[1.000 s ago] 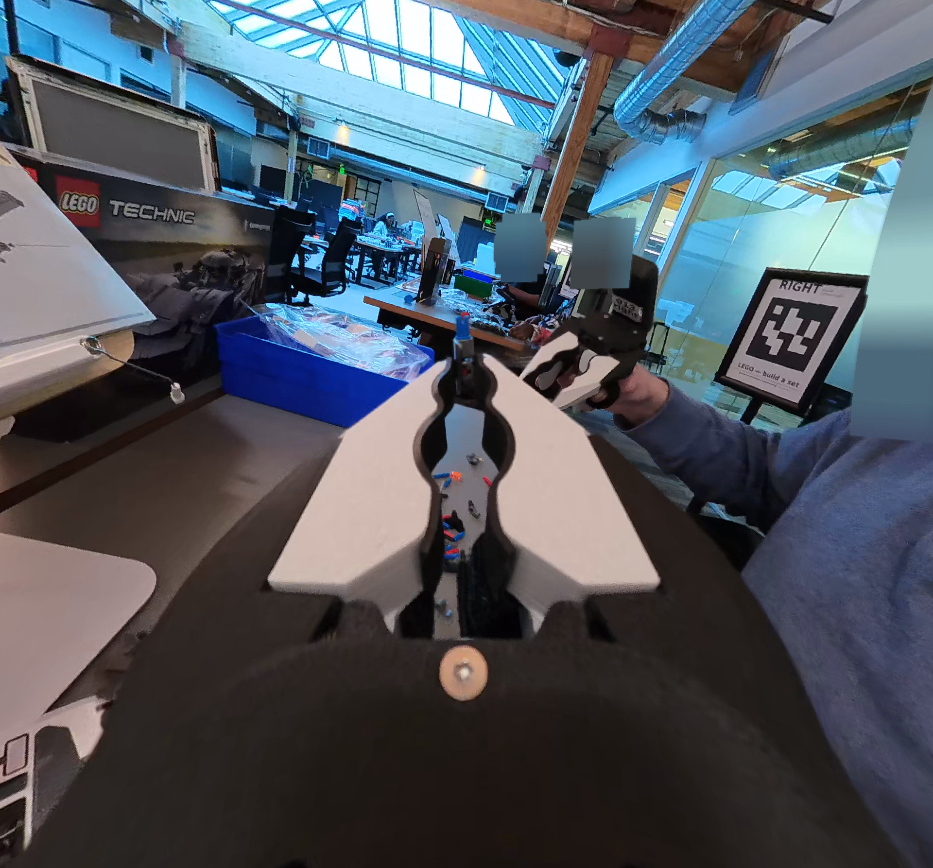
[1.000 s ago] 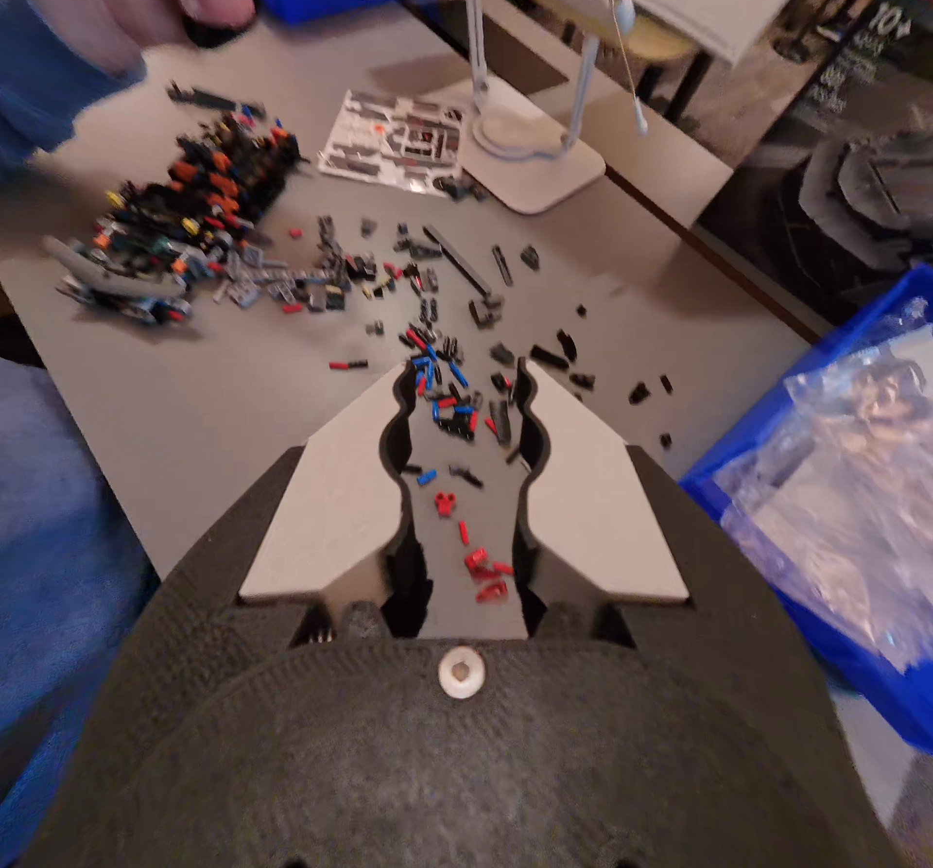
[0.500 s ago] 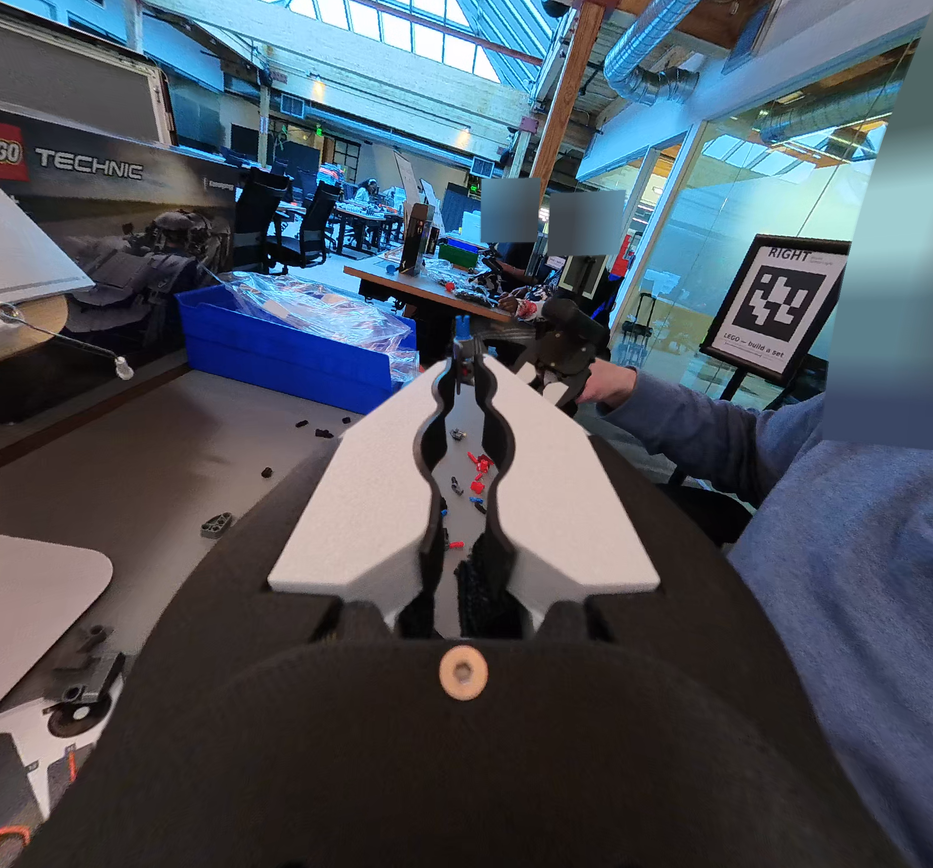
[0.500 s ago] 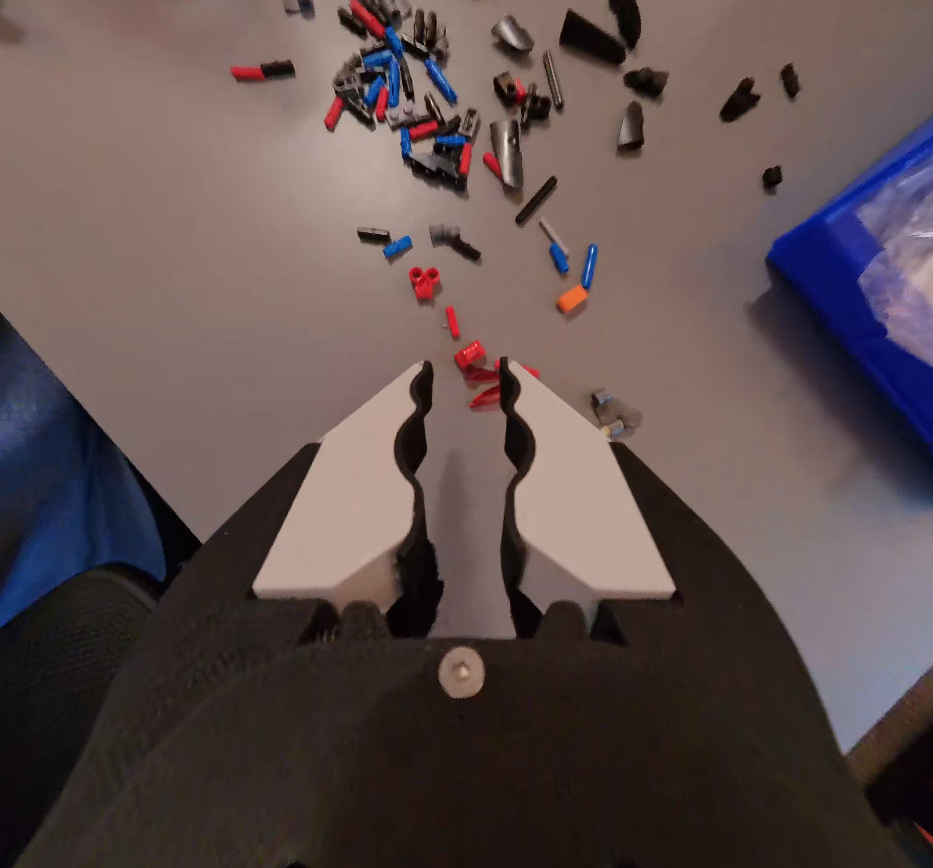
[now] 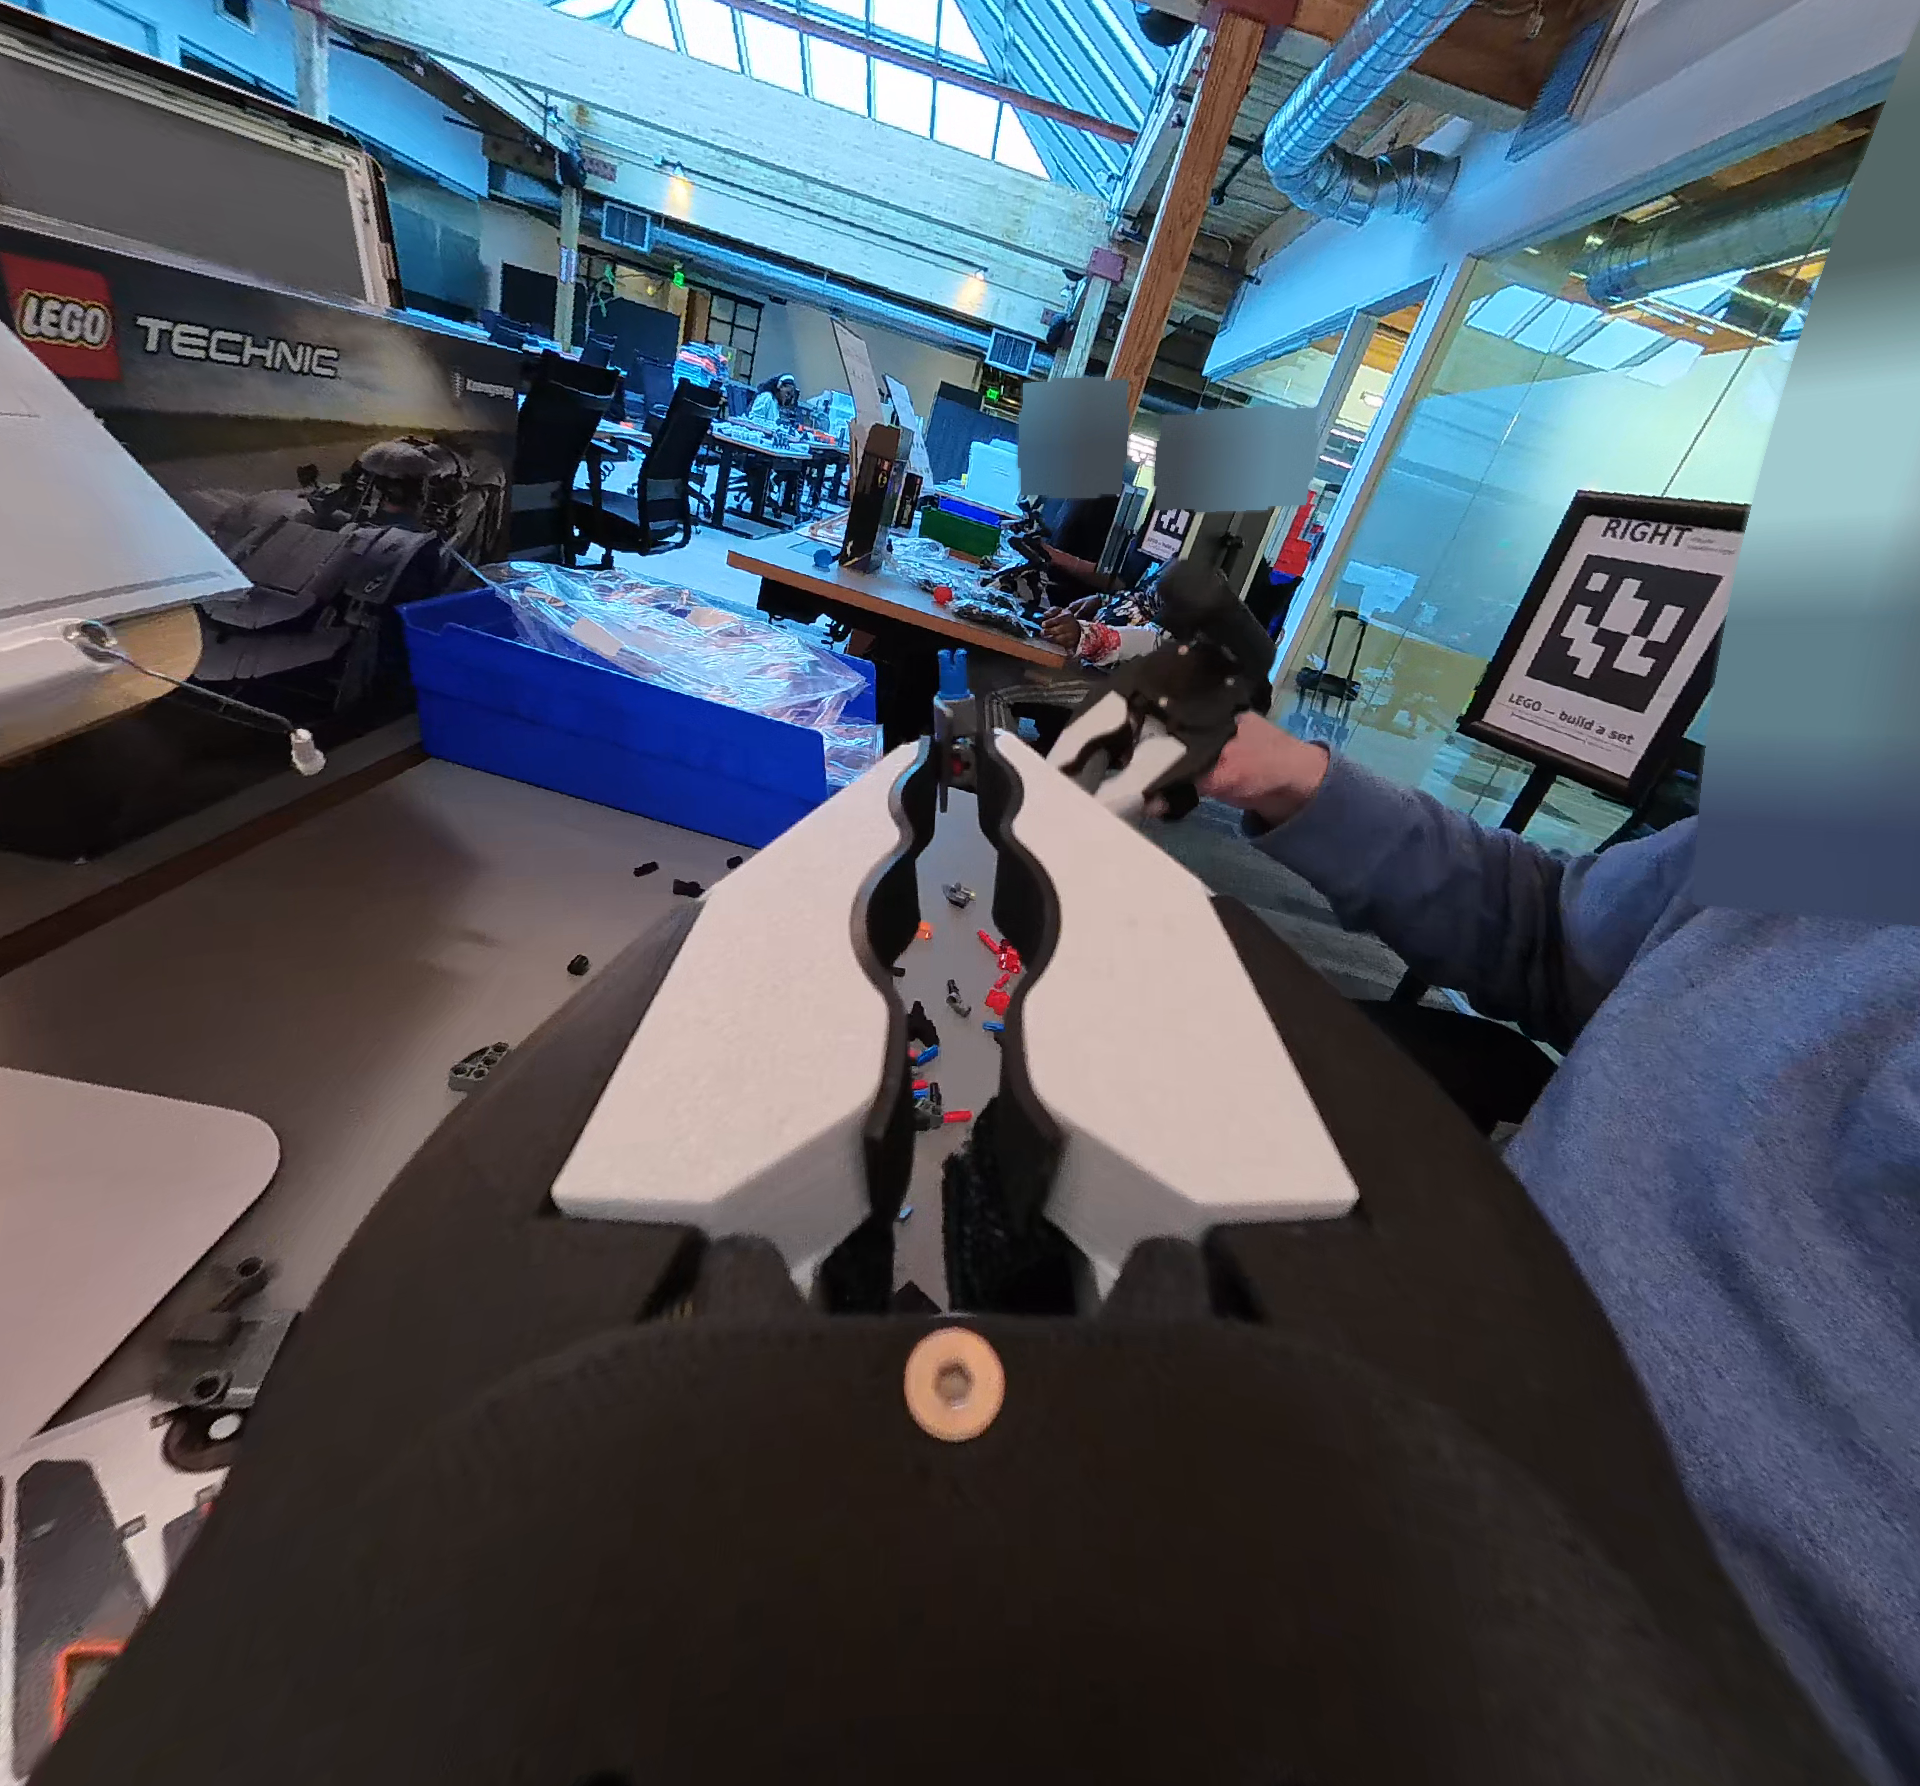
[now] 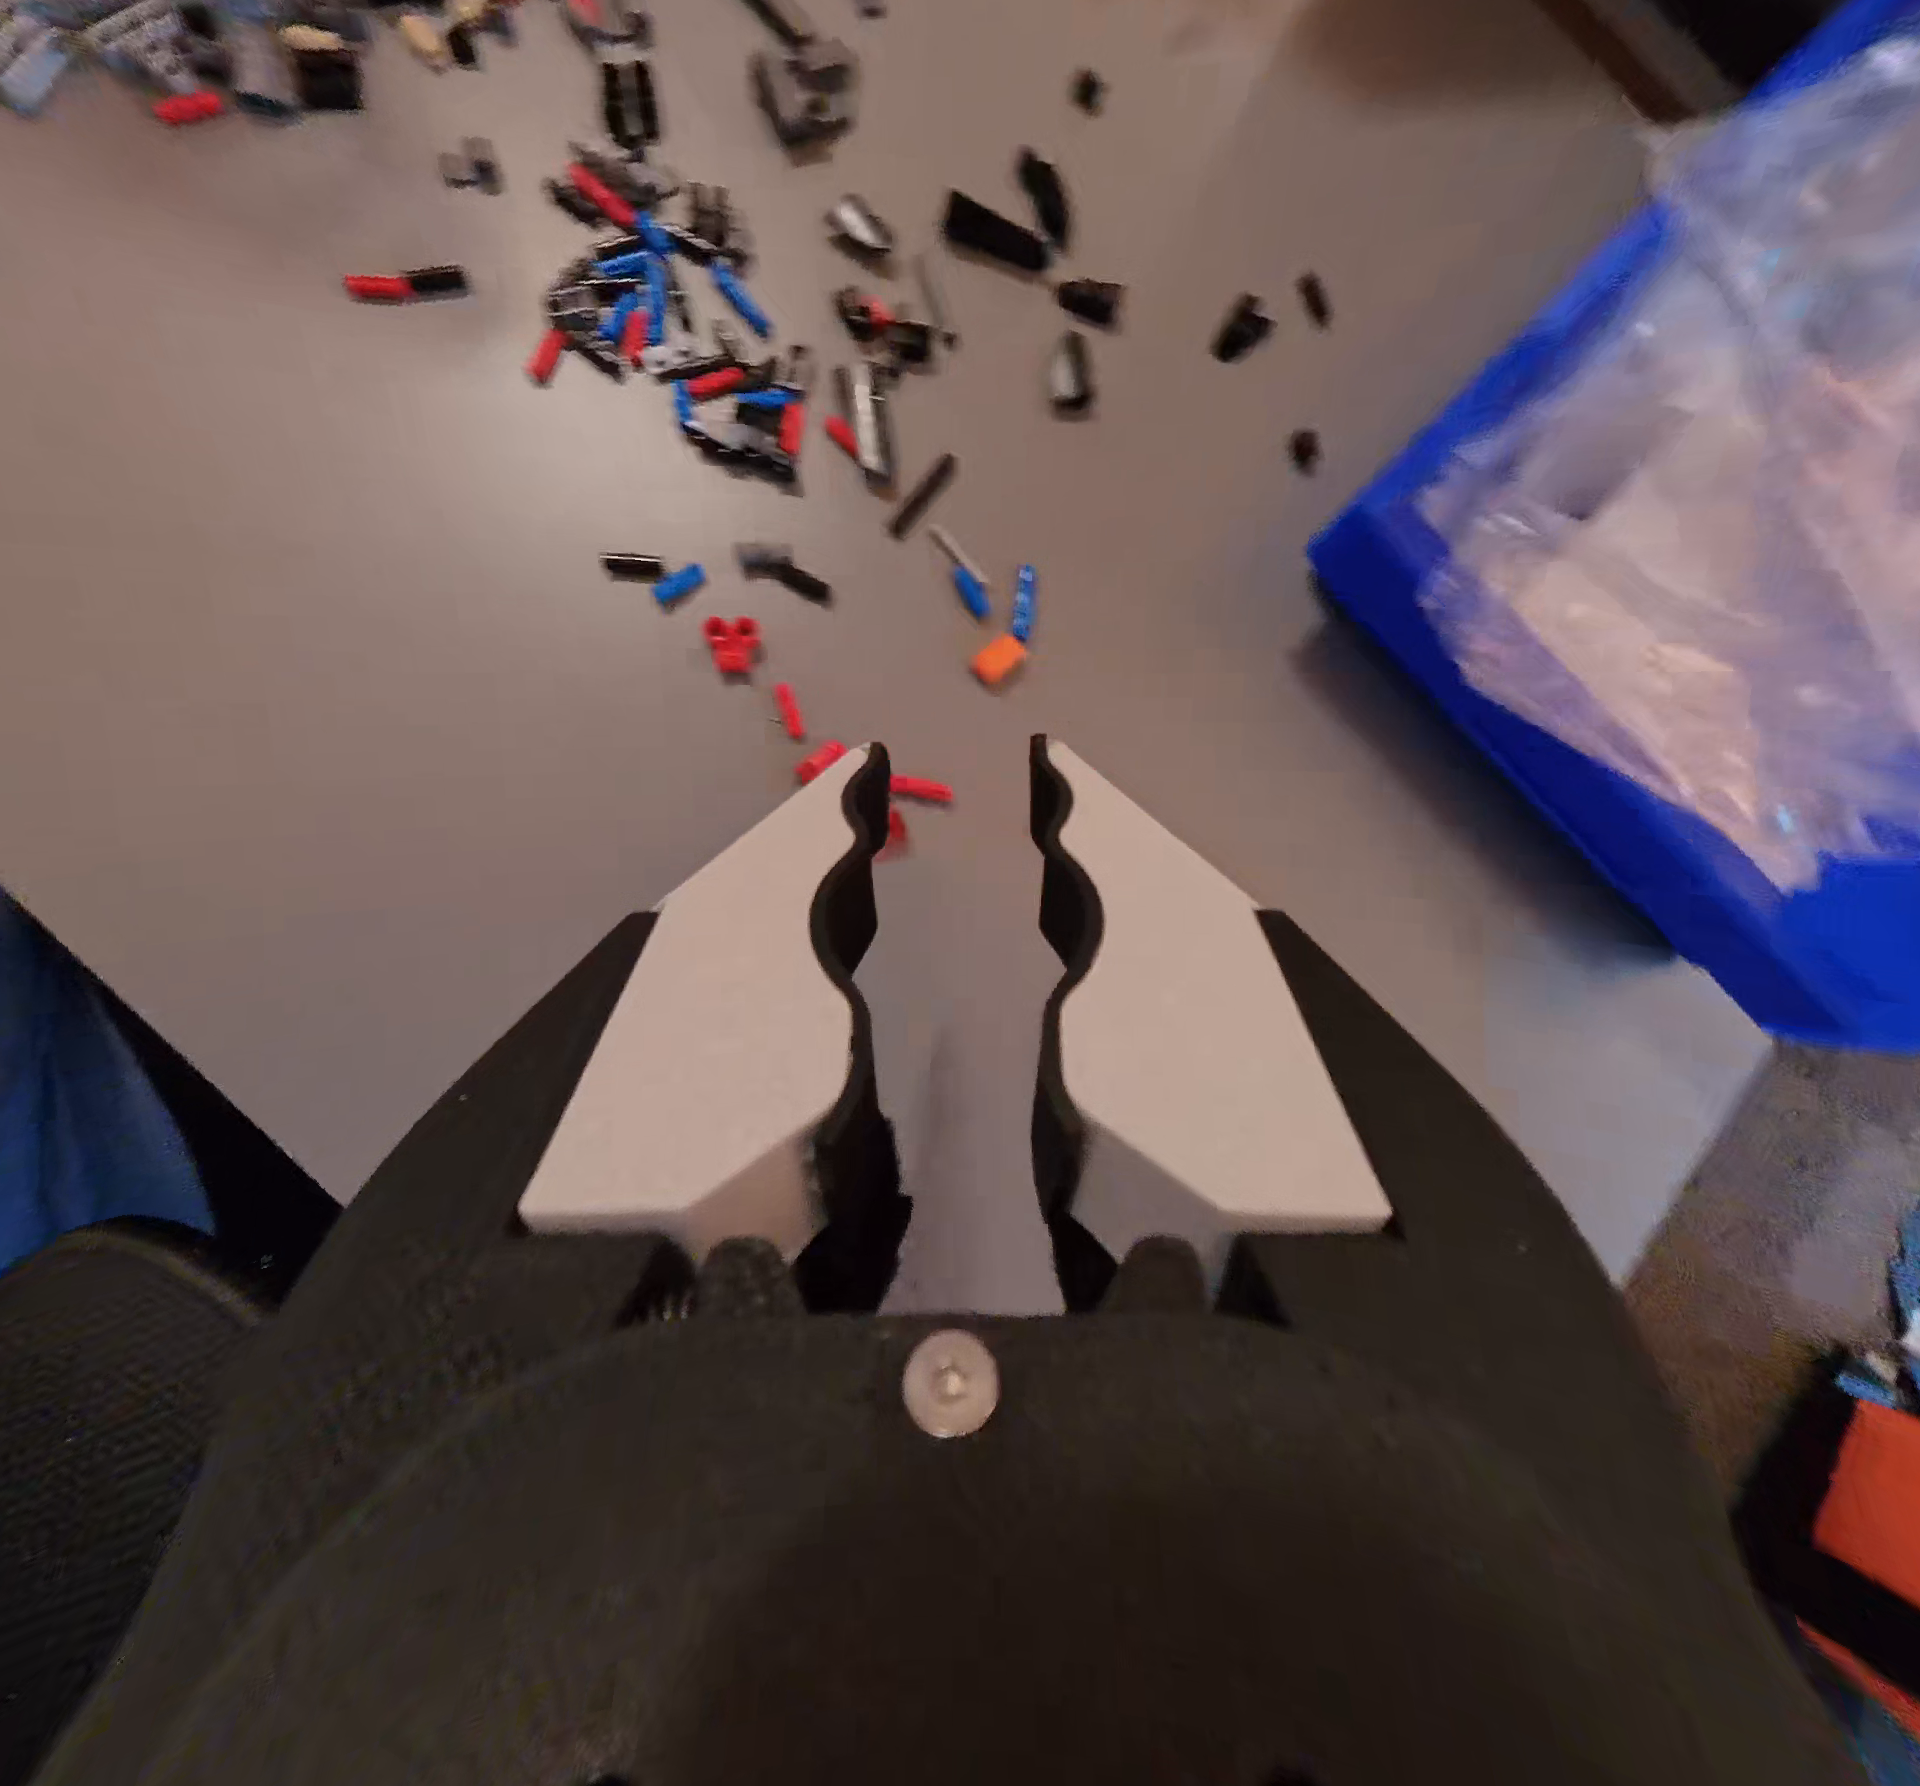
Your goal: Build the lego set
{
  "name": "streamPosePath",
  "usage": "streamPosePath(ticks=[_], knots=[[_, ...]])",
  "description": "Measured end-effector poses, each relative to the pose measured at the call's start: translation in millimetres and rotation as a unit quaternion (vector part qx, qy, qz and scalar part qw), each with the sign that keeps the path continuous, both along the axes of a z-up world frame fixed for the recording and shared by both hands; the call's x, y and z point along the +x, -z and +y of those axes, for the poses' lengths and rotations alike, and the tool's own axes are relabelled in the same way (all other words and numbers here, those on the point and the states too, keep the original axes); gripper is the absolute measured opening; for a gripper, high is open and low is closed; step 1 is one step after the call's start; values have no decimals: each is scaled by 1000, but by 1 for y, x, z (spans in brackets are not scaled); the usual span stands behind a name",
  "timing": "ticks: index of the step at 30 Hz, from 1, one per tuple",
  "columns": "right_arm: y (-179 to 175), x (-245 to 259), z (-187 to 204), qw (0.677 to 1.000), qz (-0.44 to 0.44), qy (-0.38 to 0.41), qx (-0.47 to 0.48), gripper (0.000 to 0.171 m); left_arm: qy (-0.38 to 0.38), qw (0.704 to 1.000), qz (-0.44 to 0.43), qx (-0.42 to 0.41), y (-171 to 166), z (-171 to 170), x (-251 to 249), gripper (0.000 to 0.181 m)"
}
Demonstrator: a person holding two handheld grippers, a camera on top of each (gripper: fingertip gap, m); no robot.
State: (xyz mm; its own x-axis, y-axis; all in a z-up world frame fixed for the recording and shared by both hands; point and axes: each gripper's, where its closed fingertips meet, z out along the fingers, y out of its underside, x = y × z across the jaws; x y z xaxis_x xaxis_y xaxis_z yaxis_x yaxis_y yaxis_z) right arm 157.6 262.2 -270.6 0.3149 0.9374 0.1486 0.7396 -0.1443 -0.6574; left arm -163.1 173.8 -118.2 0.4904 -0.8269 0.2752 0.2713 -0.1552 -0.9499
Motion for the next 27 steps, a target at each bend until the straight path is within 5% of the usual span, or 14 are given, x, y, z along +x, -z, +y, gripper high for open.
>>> streamPosePath(ticks=[9, 21, 27], knots=[[39, 44, 21, 998, -40, 40, -36, 33, -1, 1000, 4, -7, 4, 4, 0, 5], [78, 31, 42, 997, -29, 30, -72, 33, 5, 1000, 8, -20, 13, 11, 7, 5], [82, 19, 18, 993, -15, 3, -116, 29, 5, 1000, 10, -24, 16, 14, 7, 5]])
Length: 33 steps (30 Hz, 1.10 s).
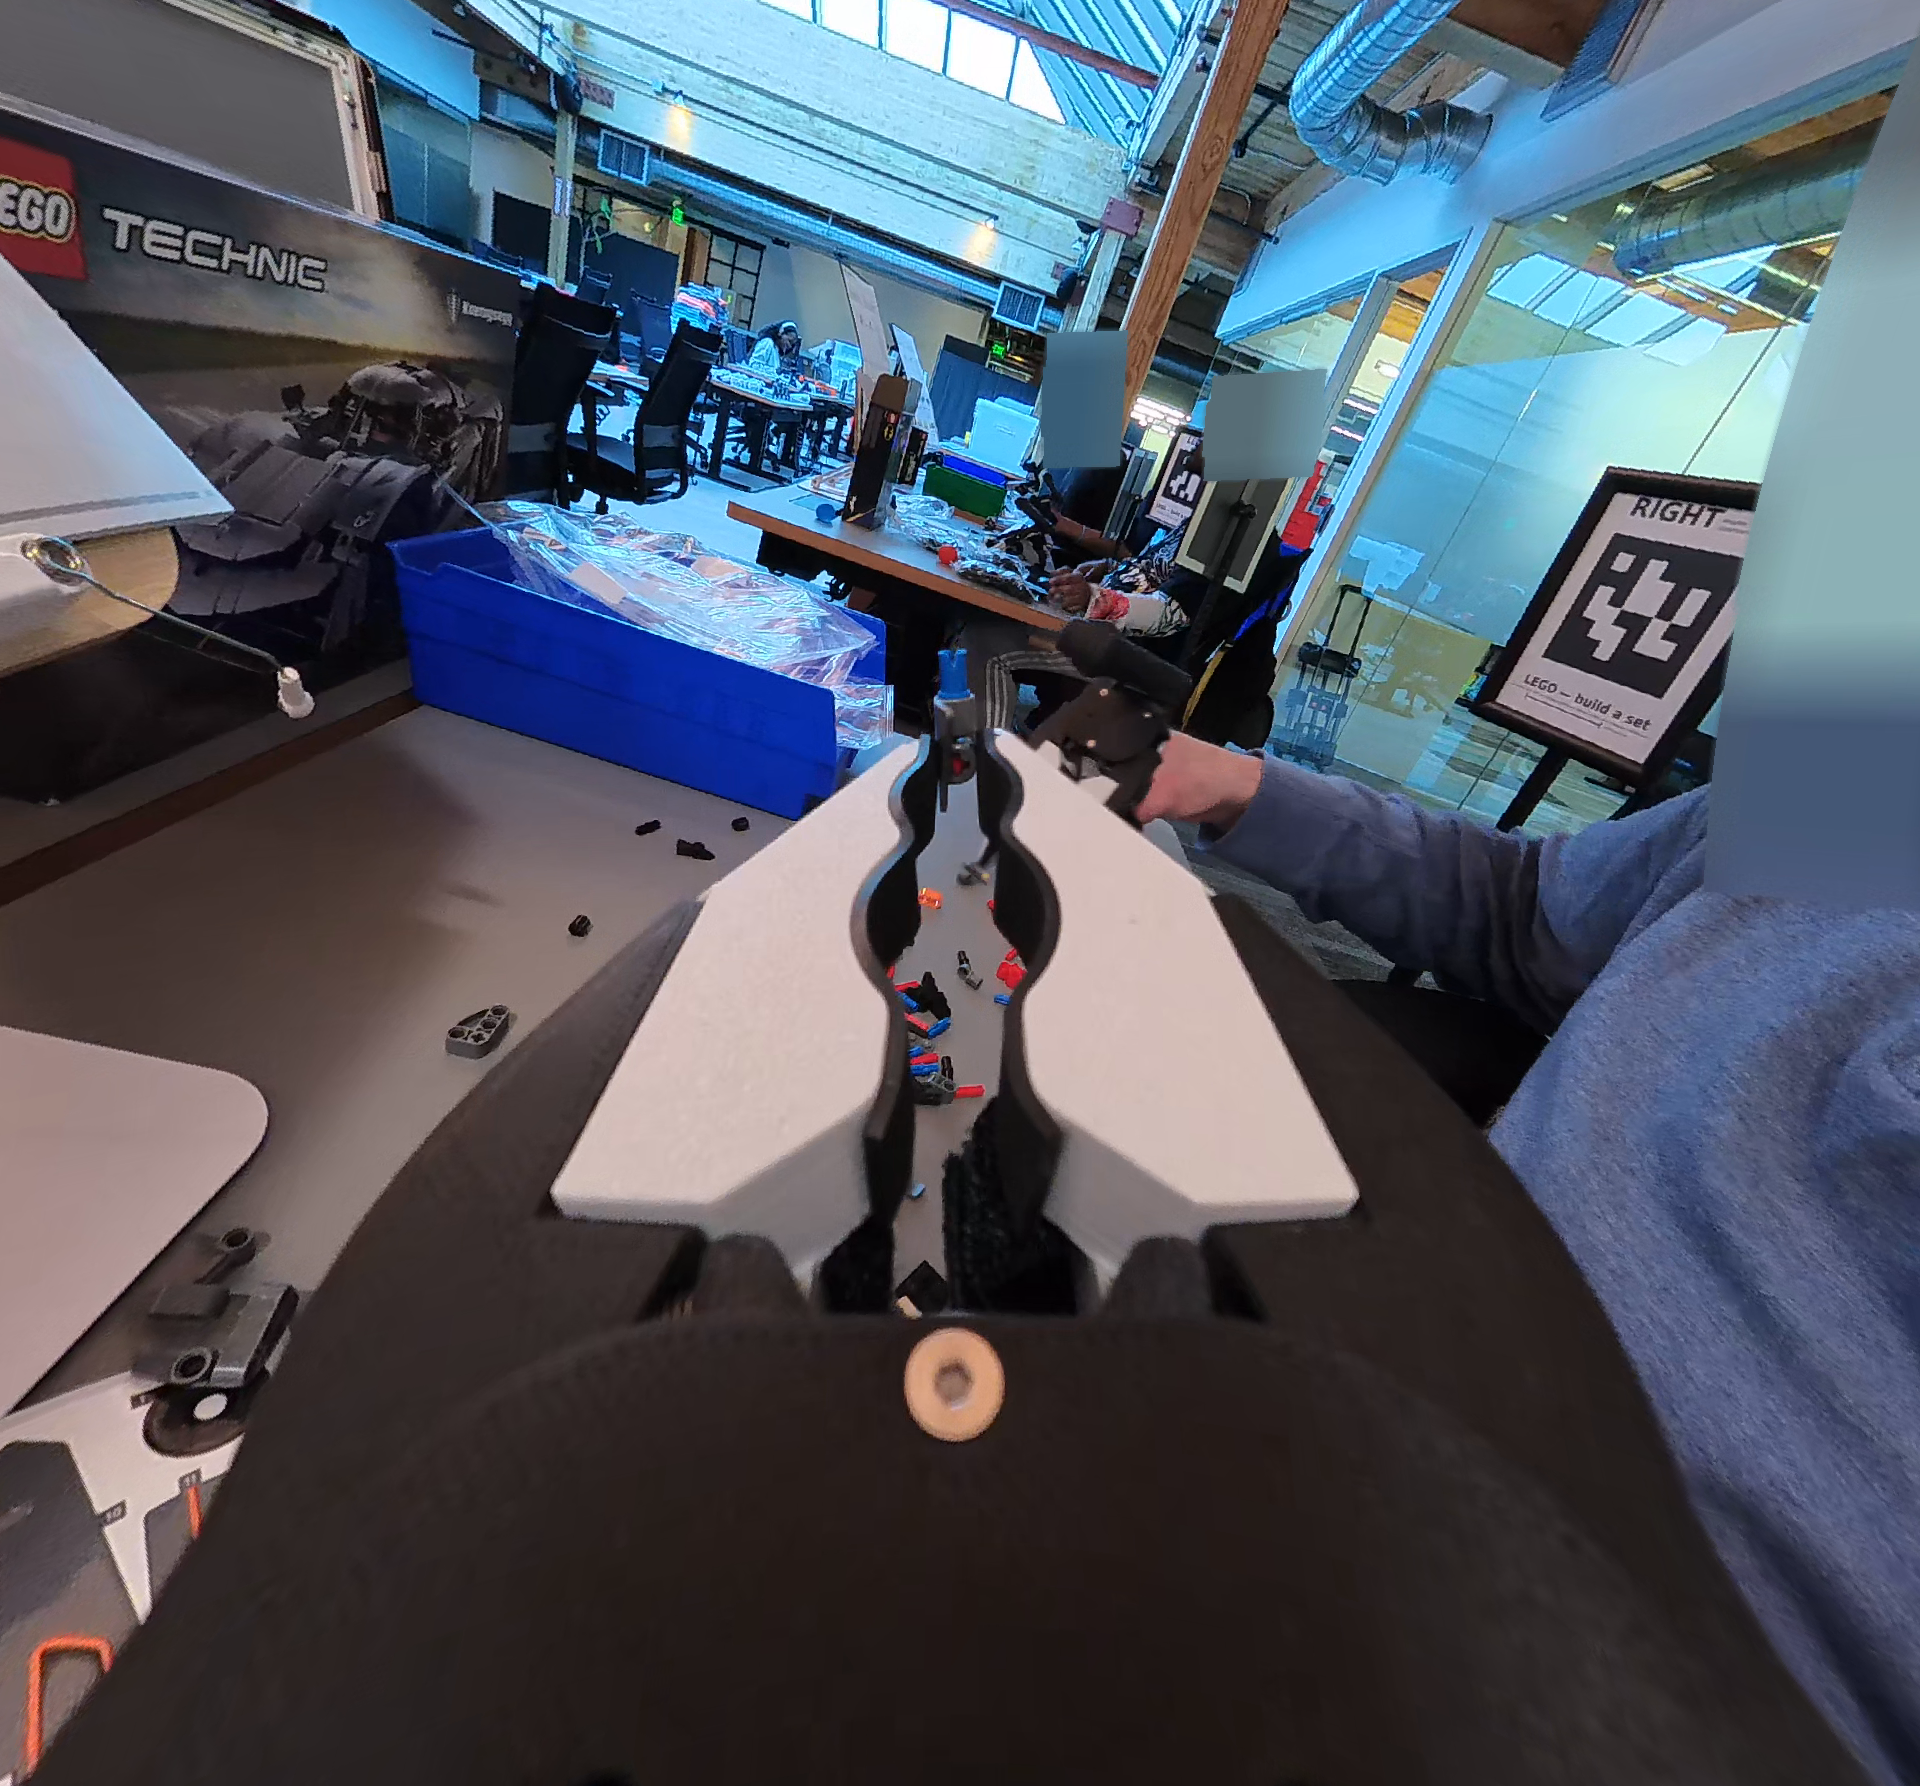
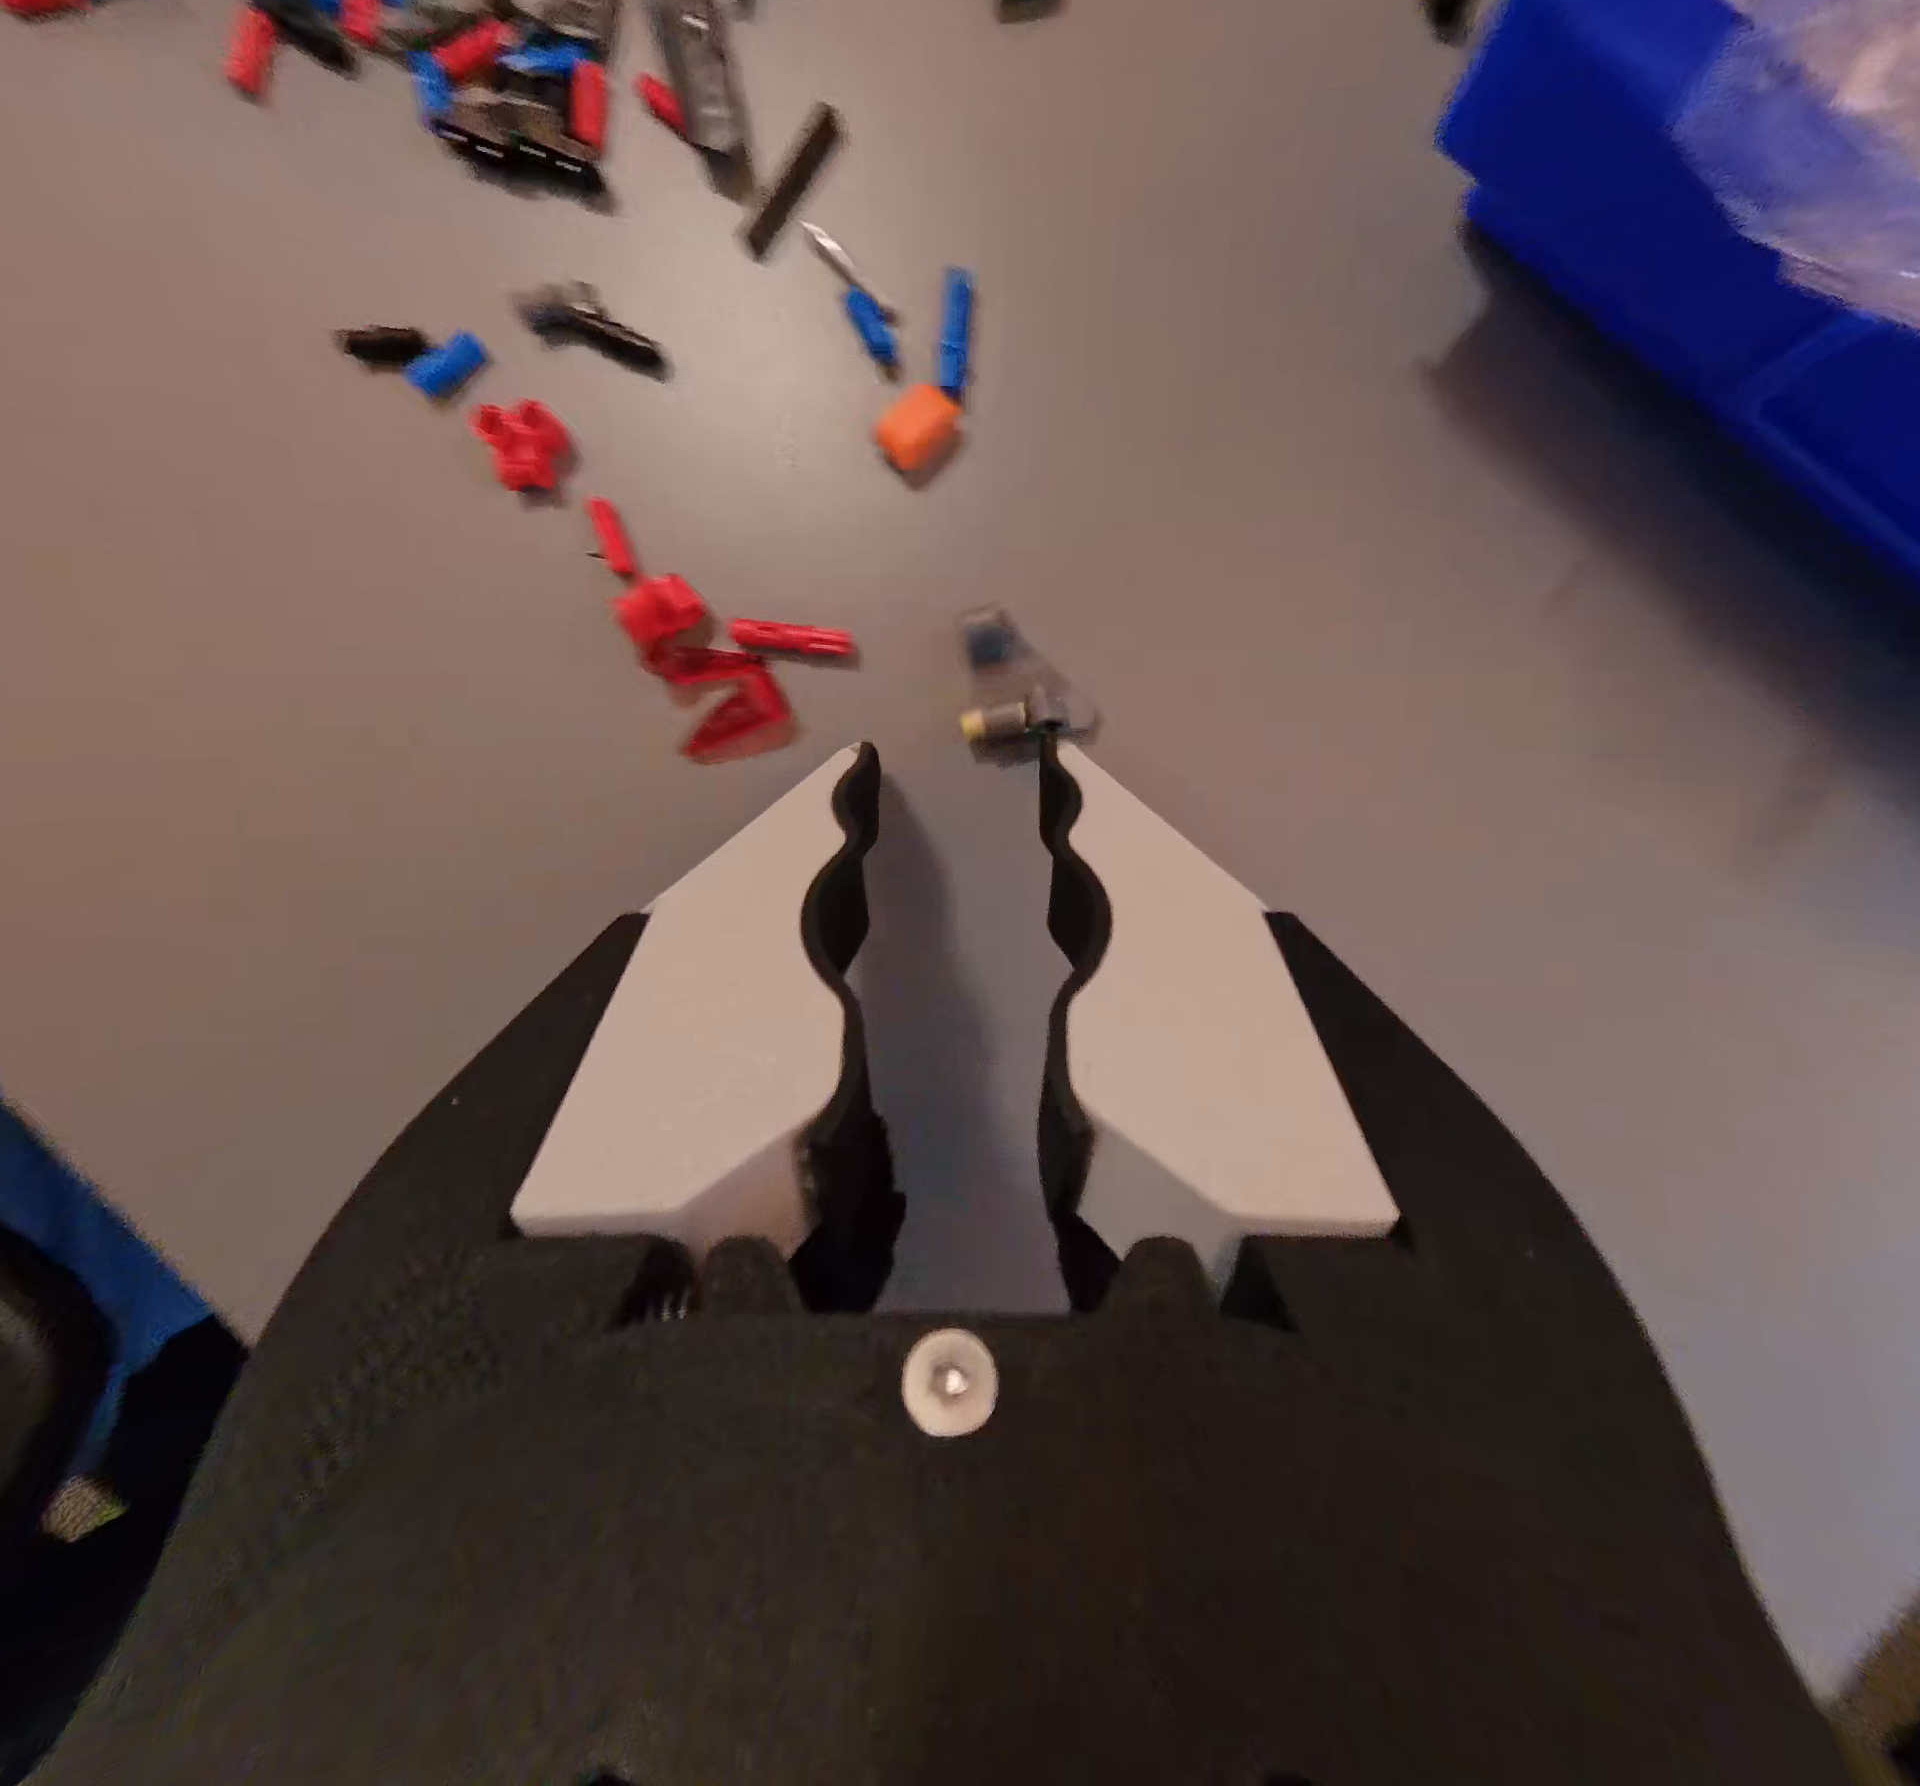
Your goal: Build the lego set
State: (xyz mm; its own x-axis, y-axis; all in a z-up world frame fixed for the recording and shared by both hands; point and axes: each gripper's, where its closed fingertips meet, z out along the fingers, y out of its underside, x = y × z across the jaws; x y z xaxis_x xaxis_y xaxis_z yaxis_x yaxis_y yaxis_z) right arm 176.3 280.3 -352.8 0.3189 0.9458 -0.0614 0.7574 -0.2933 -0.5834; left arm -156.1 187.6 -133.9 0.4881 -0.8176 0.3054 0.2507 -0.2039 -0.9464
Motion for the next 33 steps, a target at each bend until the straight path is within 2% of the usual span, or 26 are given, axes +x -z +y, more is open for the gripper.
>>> streamPosePath(ticks=[3, 7, 14, 19, 23, 27, 33], knots=[[-4, -5, -14, 999, 15, -15, -24, 28, 1, 1000, 0, -2, 1, 1, 1, 5], [-14, -3, -4, 1000, 22, -11, 11, 26, 2, 1000, 2, -5, 3, 2, 2, 5], [-2, -4, 7, 998, -22, -35, 56, 31, 1, 1000, 3, -2, 1, 1, 1, 5], [-8, -8, 1, 999, -20, -18, 32, 32, -1, 1000, 1, -2, 0, 2, -2, 5], [-7, -1, 1, 998, -46, 32, 23, 30, -1, 1000, 1, -3, 1, 1, -3, 5], [-5, -3, -12, 998, -45, 50, -3, 25, -1, 1000, 1, -3, 0, 2, -3, 5], [3, -9, 4, 997, -42, 58, 7, 30, 2, 1000, 3, -4, 2, 2, 0, 5]])
